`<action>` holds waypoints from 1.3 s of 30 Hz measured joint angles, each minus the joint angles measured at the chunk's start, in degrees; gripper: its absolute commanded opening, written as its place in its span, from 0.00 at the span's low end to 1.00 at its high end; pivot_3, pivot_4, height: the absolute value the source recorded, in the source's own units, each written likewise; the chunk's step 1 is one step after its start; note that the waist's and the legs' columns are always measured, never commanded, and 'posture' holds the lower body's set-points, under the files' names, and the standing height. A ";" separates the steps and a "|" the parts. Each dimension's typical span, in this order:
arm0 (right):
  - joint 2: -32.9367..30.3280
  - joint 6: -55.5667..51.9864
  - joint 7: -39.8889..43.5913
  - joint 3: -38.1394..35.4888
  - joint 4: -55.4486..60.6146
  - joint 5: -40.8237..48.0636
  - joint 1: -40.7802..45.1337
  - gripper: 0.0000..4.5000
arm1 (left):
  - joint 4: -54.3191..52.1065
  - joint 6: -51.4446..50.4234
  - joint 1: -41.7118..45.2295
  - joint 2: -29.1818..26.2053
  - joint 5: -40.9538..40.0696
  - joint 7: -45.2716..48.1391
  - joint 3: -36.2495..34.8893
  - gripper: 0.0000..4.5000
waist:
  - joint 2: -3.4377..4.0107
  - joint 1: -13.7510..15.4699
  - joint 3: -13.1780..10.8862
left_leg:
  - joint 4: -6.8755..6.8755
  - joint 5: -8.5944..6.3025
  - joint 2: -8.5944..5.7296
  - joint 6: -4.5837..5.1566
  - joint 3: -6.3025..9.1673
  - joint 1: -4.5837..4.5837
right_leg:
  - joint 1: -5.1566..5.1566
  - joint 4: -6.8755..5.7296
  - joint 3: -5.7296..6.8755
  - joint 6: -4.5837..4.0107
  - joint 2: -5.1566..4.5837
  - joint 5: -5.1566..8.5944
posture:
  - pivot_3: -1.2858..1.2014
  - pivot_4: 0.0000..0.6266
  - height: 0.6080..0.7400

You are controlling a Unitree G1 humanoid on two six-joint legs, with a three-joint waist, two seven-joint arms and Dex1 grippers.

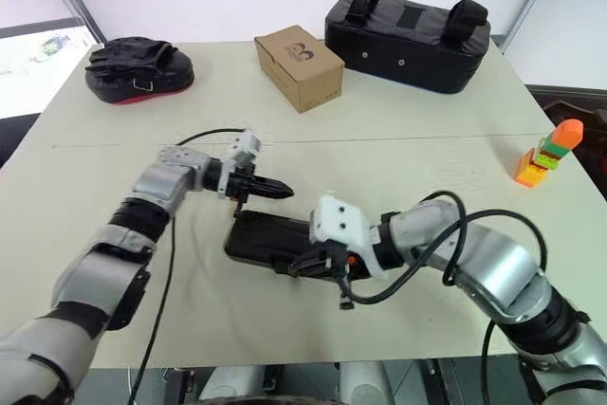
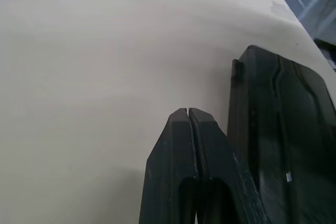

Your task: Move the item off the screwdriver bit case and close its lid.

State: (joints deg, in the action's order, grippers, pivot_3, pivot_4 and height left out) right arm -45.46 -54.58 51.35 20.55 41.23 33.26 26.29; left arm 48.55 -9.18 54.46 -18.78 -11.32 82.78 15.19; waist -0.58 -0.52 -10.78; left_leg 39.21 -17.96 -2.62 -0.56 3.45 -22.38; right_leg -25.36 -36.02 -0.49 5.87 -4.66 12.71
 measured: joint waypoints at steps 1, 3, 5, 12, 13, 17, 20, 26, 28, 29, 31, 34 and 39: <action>0.16 0.04 -0.86 1.69 0.45 -1.40 0.25 0.01 | 2.22 1.49 0.95 1.11 0.93 0.04 0.09 0.00 | 0.00 -0.07 0.00 | 0.00 0.00 0.00 0.00 0.00 0.00 | 0.00 -0.01 0.00 0.00 0.00 0.00 | 0.52 0.24 1.00; -0.18 0.34 -1.97 5.10 1.43 -4.54 1.01 0.01 | 5.61 3.65 2.36 3.39 2.44 0.24 0.21 0.00 | 0.00 -0.15 0.00 | 0.00 0.00 0.00 0.00 0.00 0.00 | -0.02 -0.02 0.00 0.00 0.01 0.00 | 0.52 0.24 1.00; -0.75 1.02 -2.65 8.38 2.35 -8.09 1.90 0.01 | 8.02 5.07 2.96 5.09 3.58 0.90 0.33 0.00 | 0.00 -0.24 0.00 | 0.00 0.00 0.01 0.00 0.00 0.01 | -0.02 -0.04 0.00 0.00 0.02 0.00 | 0.52 0.24 1.00; -1.45 2.12 -5.25 17.60 3.26 -19.68 6.64 0.01 | 12.23 7.55 3.72 7.08 6.40 1.81 0.16 0.00 | 0.00 -0.15 0.00 | 0.02 0.01 0.01 0.00 0.02 0.01 | -0.03 -0.07 0.01 0.01 0.04 0.00 | 0.52 0.24 1.00; -1.25 2.12 -5.75 19.20 3.40 -21.87 7.91 0.01 | 12.65 7.89 3.95 7.31 6.93 1.79 -0.01 0.00 | 0.00 -0.14 0.00 | 0.02 0.01 0.01 0.00 0.02 0.01 | -0.02 -0.07 0.00 0.01 0.04 0.00 | 0.52 0.24 1.00; 0.91 1.96 -7.77 25.00 2.27 -29.68 12.06 0.01 | 14.37 8.75 4.74 7.85 8.22 1.74 -0.26 0.00 | 0.01 -0.22 0.01 | 0.03 0.01 0.00 0.00 0.02 0.01 | -0.03 -0.08 0.01 0.01 0.05 0.00 | 0.52 0.24 1.00; 2.21 0.98 -8.08 27.31 1.79 -32.63 13.52 0.01 | 14.56 9.33 4.88 8.30 9.06 1.76 -0.26 0.00 | 0.01 -0.18 0.01 | 0.03 0.01 -0.01 0.00 0.02 0.01 | -0.04 -0.09 0.01 0.01 0.04 0.00 | 0.52 0.24 1.00; 3.32 -3.48 -4.73 26.84 2.40 -32.79 15.80 0.01 | 15.84 10.16 5.72 8.75 10.36 1.79 -0.39 0.00 | 0.01 -0.17 0.02 | 0.04 0.01 -0.01 0.00 0.03 0.01 | -0.02 -0.09 0.02 0.01 0.04 -0.01 | 0.52 0.24 1.00; 3.54 -4.73 -3.34 25.13 3.07 -30.89 15.44 0.01 | 16.10 10.84 5.92 8.87 10.83 1.69 -0.43 0.00 | 0.01 -0.15 0.02 | 0.04 0.01 -0.01 0.00 0.03 0.01 | -0.02 -0.09 0.01 0.01 0.03 -0.01 | 0.52 0.24 1.00; 3.55 -5.12 -2.96 24.47 3.50 -30.25 15.20 0.01 | 16.19 10.96 5.92 8.87 10.88 1.67 -0.51 0.00 | 0.01 -0.15 0.02 | 0.04 0.01 -0.01 0.00 0.03 0.01 | -0.02 -0.09 0.01 0.01 0.03 -0.01 | 0.52 0.24 1.00; 3.71 -6.18 -2.40 23.33 4.37 -29.00 14.84 0.01 | 16.23 11.11 5.92 8.82 11.05 1.64 -0.63 0.00 | 0.02 -0.15 0.03 | 0.04 0.01 -0.01 0.00 0.04 0.02 | -0.02 -0.10 0.01 0.01 0.04 -0.01 | 0.52 0.24 1.00; 4.30 -7.34 -2.18 22.89 5.72 -27.58 14.84 0.01 | 16.23 11.15 5.92 8.80 11.34 1.72 -0.79 0.00 | 0.02 -0.16 0.03 | 0.04 0.01 -0.01 0.00 0.04 0.02 | -0.01 -0.11 0.01 0.01 0.04 -0.01 | 0.52 0.24 1.00; 5.85 -9.26 -3.46 22.89 6.75 -26.37 14.32 0.01 | 16.12 11.21 5.92 8.78 11.98 2.53 -0.74 0.00 | 0.01 -0.19 0.04 | 0.04 0.01 -0.01 0.00 0.04 0.02 | -0.02 -0.12 0.01 0.01 0.04 -0.01 | 0.52 0.24 1.00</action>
State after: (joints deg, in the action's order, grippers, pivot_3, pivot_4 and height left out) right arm -39.62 -63.85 47.89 43.43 47.98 6.89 40.61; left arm 64.66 2.03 60.38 -10.00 0.66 85.30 14.45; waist -0.57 -0.71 -10.73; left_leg 39.25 -17.95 -2.64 -0.56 3.49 -22.36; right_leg -25.37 -36.14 -0.48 5.88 -4.63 12.71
